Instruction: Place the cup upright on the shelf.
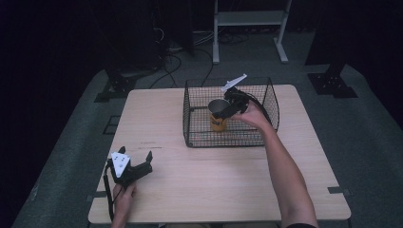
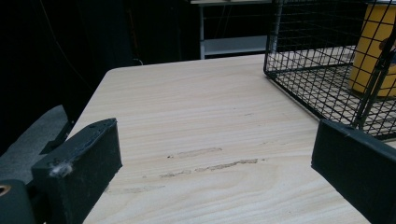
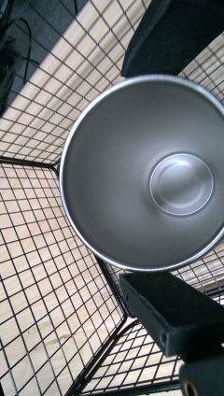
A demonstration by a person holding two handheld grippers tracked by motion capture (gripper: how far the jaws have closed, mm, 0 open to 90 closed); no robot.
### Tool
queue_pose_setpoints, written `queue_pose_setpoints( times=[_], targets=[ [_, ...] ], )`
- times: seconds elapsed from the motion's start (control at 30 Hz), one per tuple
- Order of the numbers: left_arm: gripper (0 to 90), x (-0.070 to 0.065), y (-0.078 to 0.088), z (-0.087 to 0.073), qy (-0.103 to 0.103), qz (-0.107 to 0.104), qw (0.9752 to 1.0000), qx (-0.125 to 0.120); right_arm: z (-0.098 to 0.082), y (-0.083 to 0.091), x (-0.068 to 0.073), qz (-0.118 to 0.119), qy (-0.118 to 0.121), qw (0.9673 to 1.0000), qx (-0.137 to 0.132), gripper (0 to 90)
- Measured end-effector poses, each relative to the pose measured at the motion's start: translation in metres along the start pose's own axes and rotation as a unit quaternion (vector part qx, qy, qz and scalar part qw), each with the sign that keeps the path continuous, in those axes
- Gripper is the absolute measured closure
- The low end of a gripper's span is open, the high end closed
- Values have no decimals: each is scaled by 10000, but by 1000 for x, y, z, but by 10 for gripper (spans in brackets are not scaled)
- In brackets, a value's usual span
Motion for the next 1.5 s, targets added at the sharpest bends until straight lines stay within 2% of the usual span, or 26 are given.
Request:
queue_pose_setpoints(
  times=[0.43, 0.63, 0.8, 1.03, 1.13, 1.33, 1.5],
  targets=[
    [8, 0, 0, 0, 0, 11, 10000, 13, 11, 31, 2, -73, -29, 9988, -489, 42],
    [8, 0, -1, 0, 21, 28, 10000, 17, 15, 50, 6, 14, -69, 9970, -771, 42],
    [8, 0, -1, 0, 9, 29, 10000, 21, 15, 62, 10, 74, -43, 9959, -901, 42],
    [8, 0, -1, 0, -32, 22, 10000, 30, 11, 77, 20, 253, -95, 9941, -1047, 51],
    [8, -1, -1, 0, -54, 10, 10000, 10, 5, 83, 30, 326, -106, 9934, -1098, 55],
    [8, -1, 0, 0, -30, 6, 10000, 13, -5, 91, 40, 314, -56, 9938, -1062, 54],
    [8, -1, 0, 0, -42, 7, 10000, 13, -14, 102, 47, 382, -46, 9926, -1152, 55]
  ],
)
Point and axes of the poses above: each handheld gripper's, and its own axes: y roughly backward along the jaws, z roughly out of its top, x roughly to its left, the point moved 7 cm from there along -y, roughly forward along the jaws, and after that the axes turned 13 degrees about z, right-handed, at the moved point
